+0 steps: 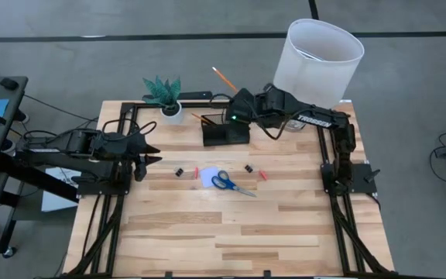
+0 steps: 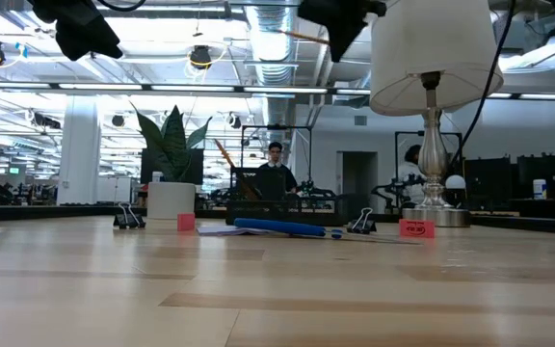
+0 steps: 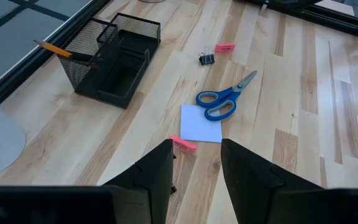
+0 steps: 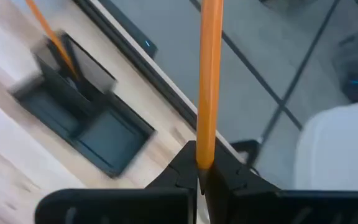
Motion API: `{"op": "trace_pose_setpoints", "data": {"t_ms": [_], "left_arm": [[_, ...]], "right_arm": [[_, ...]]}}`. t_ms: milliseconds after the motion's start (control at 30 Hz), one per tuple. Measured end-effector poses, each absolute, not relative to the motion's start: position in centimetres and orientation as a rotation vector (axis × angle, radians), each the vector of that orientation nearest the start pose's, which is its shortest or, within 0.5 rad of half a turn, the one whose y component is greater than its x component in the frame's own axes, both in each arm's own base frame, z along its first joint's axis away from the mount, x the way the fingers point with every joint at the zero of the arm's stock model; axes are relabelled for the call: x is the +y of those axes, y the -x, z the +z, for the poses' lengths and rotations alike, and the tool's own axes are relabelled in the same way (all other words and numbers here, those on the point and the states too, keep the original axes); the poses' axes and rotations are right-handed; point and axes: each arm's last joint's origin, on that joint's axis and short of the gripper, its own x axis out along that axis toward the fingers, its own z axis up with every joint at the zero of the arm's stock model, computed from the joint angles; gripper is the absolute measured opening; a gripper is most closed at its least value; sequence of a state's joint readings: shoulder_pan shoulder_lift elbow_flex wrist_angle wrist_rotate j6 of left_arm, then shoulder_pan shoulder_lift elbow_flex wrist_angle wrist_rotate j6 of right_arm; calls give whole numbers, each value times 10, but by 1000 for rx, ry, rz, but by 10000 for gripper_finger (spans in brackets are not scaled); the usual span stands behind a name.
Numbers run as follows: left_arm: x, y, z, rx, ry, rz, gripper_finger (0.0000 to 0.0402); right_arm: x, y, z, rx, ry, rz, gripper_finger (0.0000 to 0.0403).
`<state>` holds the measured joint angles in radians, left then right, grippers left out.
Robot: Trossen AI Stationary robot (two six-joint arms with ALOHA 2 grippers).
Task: Pick and place office supplies into organizer
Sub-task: Put the pencil into the desk organizer
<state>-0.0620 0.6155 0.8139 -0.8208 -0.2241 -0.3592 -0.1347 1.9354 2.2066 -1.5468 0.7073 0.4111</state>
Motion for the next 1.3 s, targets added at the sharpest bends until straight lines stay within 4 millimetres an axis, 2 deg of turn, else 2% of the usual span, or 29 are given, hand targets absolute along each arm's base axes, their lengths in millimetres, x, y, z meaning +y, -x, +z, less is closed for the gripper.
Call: {"op": "trace_pose_setpoints", "data": {"t_ms": [133,300,500,667,933,1133,1300], "left_arm": [[0,-111,307,581,258,265,126],[0,-111,307,581,258,265,126],[0,-111,307,580,258,265,126],[0,-111,307,581,258,265,126],[0,-111,307,580,258,265,126],[0,-111,307,580,258,265,126],[0,-111,307,580,258,265,126]], "right_arm": [[-75,-351,386,1138,28,-916,4],[-73,-354,382,1183,70,-851,4],[-76,-377,358,1270,113,-789,4],[-87,-396,328,1368,135,-746,4],[-102,-402,309,1442,19,-665,4],[-98,-403,305,1463,-83,-556,4],[-94,-403,292,1512,-224,-487,4]]}}
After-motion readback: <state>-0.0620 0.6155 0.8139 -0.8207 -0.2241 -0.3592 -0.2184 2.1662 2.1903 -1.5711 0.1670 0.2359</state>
